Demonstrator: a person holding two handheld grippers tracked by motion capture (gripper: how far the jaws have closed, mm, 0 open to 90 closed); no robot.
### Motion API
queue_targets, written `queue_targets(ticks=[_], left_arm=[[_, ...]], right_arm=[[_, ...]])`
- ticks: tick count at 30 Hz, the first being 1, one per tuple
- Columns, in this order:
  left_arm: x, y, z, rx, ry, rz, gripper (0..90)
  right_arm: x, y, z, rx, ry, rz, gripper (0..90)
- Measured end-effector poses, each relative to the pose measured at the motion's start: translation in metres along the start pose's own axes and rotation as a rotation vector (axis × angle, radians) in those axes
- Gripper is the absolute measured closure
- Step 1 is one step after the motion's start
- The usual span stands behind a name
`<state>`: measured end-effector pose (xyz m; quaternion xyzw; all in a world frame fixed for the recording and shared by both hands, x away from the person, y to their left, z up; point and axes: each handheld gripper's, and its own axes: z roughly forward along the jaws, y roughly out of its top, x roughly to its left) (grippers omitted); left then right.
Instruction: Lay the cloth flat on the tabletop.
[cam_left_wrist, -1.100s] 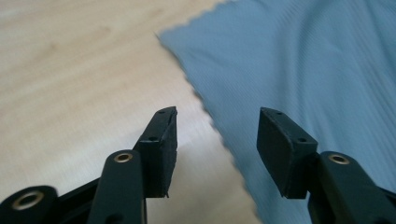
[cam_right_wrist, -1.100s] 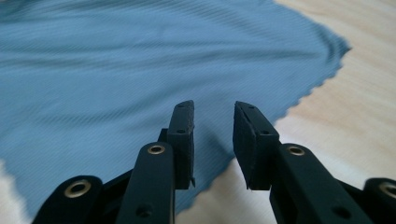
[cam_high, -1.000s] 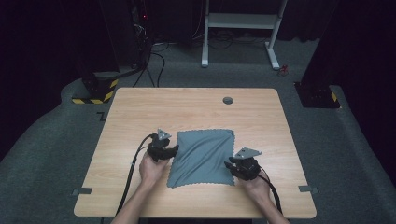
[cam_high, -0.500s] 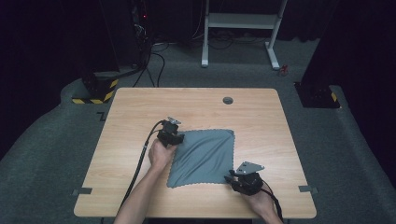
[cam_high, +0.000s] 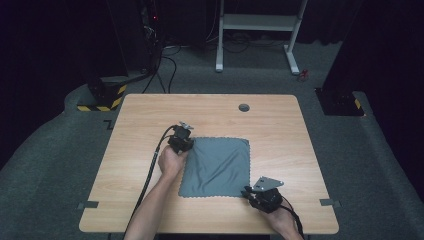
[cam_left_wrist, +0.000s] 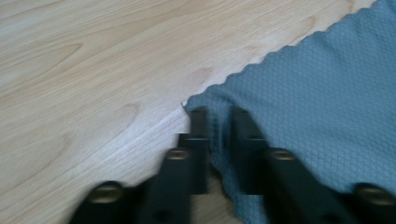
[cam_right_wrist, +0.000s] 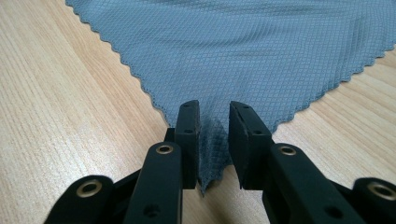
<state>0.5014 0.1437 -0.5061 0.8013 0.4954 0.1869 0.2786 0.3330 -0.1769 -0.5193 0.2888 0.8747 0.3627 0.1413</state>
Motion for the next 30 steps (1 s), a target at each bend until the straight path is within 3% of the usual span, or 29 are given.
queue_targets(ticks=[2,4,6,8,12,14,16,19,23,27,30], left_arm=[[0.0,-0.004,-0.007,-0.014,-0.025,-0.016,61.5],[-0.004,-0.011,-0.02,-0.018,-0.039,0.018,55.1],[-0.011,-0.023,-0.038,-0.037,-0.043,0.075,53.3],[-0.019,-0.041,-0.059,-0.065,-0.075,0.106,52.9],[-0.035,-0.08,-0.085,-0.072,-0.154,0.116,53.3],[-0.04,-0.096,-0.091,-0.06,-0.166,0.111,53.5],[-0.047,-0.113,-0.097,-0.061,-0.151,0.112,55.2],[-0.053,-0.125,-0.097,-0.04,-0.122,0.115,56.8],[-0.056,-0.13,-0.098,-0.064,-0.126,0.119,64.8],[-0.056,-0.133,-0.099,-0.08,-0.135,0.114,73.4],[-0.057,-0.134,-0.099,-0.083,-0.148,0.104,80.6]], right_arm=[[0.0,0.0,0.0,0.002,-0.004,0.003,71.4],[0.0,0.0,-0.001,0.002,-0.011,0.006,69.1],[0.001,-0.002,-0.004,0.001,-0.006,0.014,70.1],[0.001,-0.005,-0.008,-0.001,-0.007,0.019,71.8],[0.0,-0.009,-0.01,0.002,-0.009,0.035,73.0],[0.001,-0.01,-0.011,-0.003,-0.011,0.034,73.0],[0.002,-0.009,-0.011,-0.004,-0.009,0.039,73.1],[0.002,-0.006,-0.008,0.0,-0.01,0.032,73.9],[0.004,-0.005,-0.007,0.01,-0.014,0.023,77.7],[0.007,-0.006,-0.008,0.012,-0.019,-0.003,89.1],[0.008,-0.005,-0.009,0.027,-0.02,-0.017,89.5]])
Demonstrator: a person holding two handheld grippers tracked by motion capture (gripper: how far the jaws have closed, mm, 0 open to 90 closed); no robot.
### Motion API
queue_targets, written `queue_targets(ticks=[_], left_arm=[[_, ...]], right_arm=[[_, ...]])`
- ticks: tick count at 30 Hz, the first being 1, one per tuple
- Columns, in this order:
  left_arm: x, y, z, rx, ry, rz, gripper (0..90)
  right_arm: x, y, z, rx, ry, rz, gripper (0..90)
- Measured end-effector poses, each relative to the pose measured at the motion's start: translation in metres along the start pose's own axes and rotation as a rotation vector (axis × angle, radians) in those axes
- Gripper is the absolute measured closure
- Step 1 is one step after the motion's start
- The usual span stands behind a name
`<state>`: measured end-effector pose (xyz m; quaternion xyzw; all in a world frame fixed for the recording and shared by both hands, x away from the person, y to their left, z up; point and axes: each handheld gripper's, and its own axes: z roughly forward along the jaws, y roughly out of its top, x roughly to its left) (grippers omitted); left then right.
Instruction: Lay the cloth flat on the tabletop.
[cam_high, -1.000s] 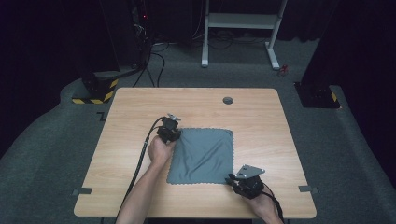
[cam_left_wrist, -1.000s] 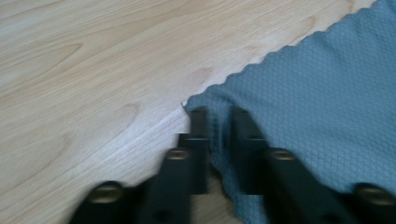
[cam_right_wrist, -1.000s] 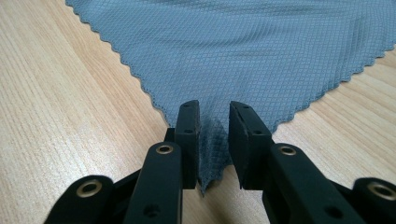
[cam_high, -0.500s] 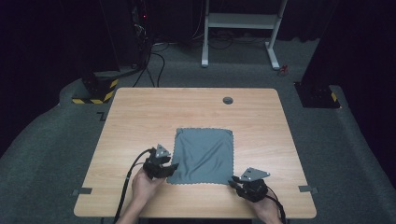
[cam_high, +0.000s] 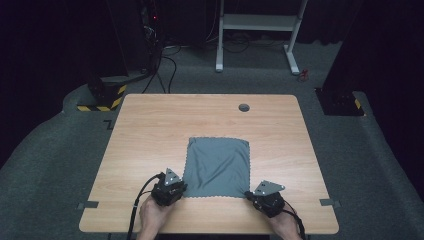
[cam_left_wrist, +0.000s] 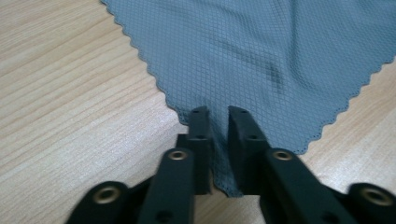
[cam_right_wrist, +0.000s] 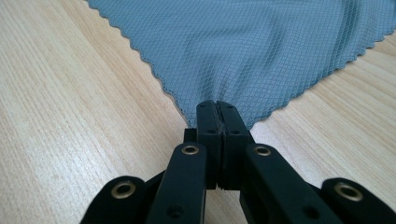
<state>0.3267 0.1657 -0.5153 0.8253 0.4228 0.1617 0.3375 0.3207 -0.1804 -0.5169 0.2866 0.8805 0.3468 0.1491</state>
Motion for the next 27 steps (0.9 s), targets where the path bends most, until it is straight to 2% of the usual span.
queue_targets(ticks=[3,6,7,10,11,15,16,18,20,24,27], left_arm=[[0.001,0.0,0.0,0.001,-0.016,-0.003,88.8],[0.001,-0.001,-0.002,0.01,-0.041,-0.001,89.9],[0.0,-0.002,-0.003,0.011,-0.059,-0.014,90.0],[-0.003,-0.004,-0.005,0.014,-0.068,-0.008,90.0],[-0.003,-0.004,-0.006,0.019,-0.064,0.008,90.0],[-0.006,-0.006,-0.008,0.022,-0.071,0.013,90.0],[-0.006,-0.007,-0.008,0.02,-0.076,0.0,89.9],[-0.005,-0.007,-0.008,0.017,-0.068,-0.002,88.3],[-0.004,-0.006,-0.008,0.018,-0.051,0.007,85.6],[-0.005,-0.004,-0.007,0.019,-0.046,0.005,84.0],[-0.006,-0.002,-0.006,0.022,-0.032,0.017,84.7]], right_arm=[[0.0,0.001,-0.002,0.017,-0.001,-0.011,89.7],[0.0,-0.001,-0.005,0.023,0.003,-0.014,89.8],[0.0,-0.002,-0.006,0.025,0.001,-0.014,89.9],[0.001,-0.005,-0.009,0.03,0.011,-0.011,89.9],[0.001,-0.005,-0.01,0.033,0.013,-0.013,90.0],[0.003,-0.005,-0.011,0.041,0.018,-0.022,89.9],[0.002,-0.005,-0.011,0.044,0.025,-0.02,89.5],[-0.001,-0.004,-0.011,0.045,0.044,0.003,81.8],[-0.002,-0.003,-0.013,0.037,0.025,0.016,79.1],[-0.012,0.003,-0.014,-0.003,-0.02,0.065,78.5],[-0.027,0.011,-0.004,-0.008,-0.046,0.112,79.0]])
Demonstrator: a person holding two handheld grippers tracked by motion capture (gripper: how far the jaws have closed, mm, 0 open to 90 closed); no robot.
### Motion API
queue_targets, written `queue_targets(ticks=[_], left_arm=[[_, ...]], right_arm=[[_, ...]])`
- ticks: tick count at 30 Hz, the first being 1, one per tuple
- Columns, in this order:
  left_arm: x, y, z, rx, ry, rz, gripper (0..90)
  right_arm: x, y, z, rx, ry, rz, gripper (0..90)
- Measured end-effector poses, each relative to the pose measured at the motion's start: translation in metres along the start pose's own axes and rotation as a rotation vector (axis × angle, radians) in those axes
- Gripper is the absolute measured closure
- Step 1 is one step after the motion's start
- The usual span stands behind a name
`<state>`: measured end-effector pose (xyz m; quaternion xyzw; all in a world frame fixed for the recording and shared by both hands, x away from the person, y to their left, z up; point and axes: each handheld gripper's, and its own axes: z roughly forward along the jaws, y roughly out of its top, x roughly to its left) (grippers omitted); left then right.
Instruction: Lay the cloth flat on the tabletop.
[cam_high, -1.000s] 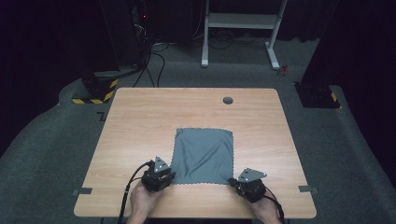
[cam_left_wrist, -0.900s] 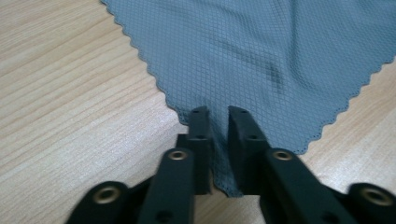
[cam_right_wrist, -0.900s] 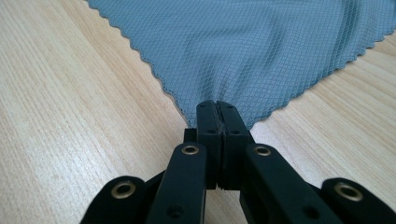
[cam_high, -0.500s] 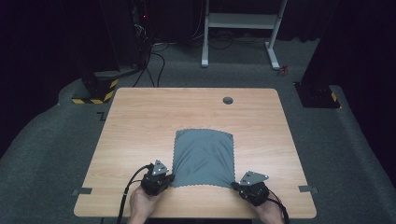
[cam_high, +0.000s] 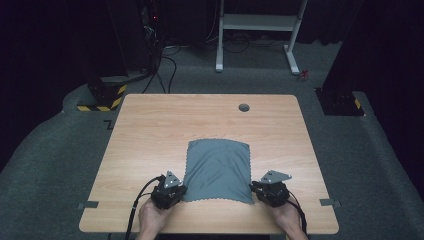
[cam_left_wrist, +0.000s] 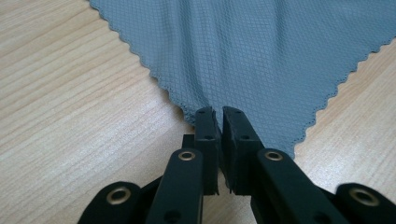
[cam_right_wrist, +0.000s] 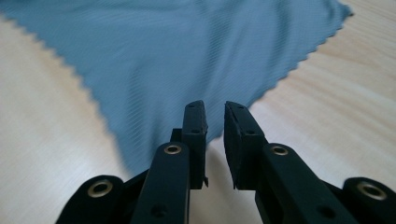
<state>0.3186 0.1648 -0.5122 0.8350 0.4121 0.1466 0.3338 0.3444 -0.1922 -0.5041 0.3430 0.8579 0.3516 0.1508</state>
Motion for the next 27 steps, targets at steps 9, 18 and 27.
queue_targets(ticks=[9,18,27], left_arm=[[-0.01,0.001,-0.009,-0.055,-0.009,0.018,72.8],[-0.029,0.013,0.015,-0.027,-0.063,0.075,68.4],[-0.027,0.008,0.013,-0.021,-0.07,0.092,85.6]], right_arm=[[0.034,0.015,0.014,-0.011,0.09,-0.098,76.7],[0.057,0.025,0.037,0.018,0.142,-0.157,75.6],[0.062,0.022,0.035,0.035,0.142,-0.222,90.0]])
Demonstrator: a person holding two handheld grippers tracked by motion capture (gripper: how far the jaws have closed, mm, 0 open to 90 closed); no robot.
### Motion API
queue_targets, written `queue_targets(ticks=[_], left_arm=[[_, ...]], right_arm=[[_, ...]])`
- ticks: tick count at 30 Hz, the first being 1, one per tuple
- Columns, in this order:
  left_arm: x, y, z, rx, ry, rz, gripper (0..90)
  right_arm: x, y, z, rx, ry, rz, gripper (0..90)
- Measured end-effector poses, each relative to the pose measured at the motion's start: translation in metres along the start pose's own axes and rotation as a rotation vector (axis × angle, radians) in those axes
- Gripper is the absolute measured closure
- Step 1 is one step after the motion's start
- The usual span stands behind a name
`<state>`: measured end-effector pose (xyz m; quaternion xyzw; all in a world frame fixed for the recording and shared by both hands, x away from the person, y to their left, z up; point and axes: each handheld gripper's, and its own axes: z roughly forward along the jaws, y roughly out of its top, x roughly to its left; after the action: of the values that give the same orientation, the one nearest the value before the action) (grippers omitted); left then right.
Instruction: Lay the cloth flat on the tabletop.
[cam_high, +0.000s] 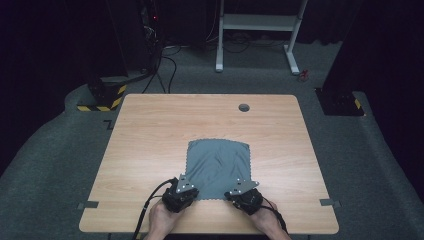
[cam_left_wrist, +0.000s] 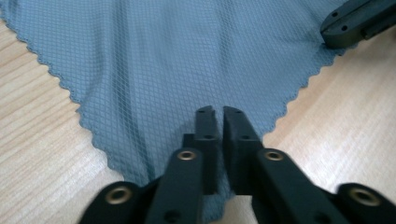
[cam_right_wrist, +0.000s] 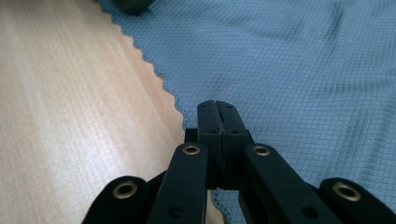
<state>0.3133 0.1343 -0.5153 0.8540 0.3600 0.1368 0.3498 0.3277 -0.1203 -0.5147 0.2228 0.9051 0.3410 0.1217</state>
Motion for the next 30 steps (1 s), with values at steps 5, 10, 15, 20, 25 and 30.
queue_targets(ticks=[5,10,15,20,25,30], left_arm=[[-0.001,-0.004,-0.004,0.006,-0.028,0.007,89.8],[-0.003,-0.006,-0.008,0.019,-0.05,0.008,85.1],[0.004,-0.007,-0.009,-0.017,0.009,-0.021,68.5],[0.005,-0.009,-0.007,-0.018,0.051,0.006,67.1],[0.009,-0.013,-0.01,-0.023,0.041,-0.004,64.7],[0.009,-0.015,-0.013,-0.015,0.048,-0.016,60.8]], right_arm=[[0.003,-0.002,-0.004,0.009,0.028,-0.007,90.0],[0.003,-0.007,-0.009,-0.017,0.01,0.028,75.5],[-0.016,-0.025,-0.026,-0.057,-0.072,0.133,75.7],[-0.023,-0.044,-0.033,-0.046,-0.097,0.162,76.6],[-0.023,-0.056,-0.043,-0.054,-0.104,0.144,77.7],[-0.028,-0.063,-0.051,-0.036,-0.097,0.16,77.4]])
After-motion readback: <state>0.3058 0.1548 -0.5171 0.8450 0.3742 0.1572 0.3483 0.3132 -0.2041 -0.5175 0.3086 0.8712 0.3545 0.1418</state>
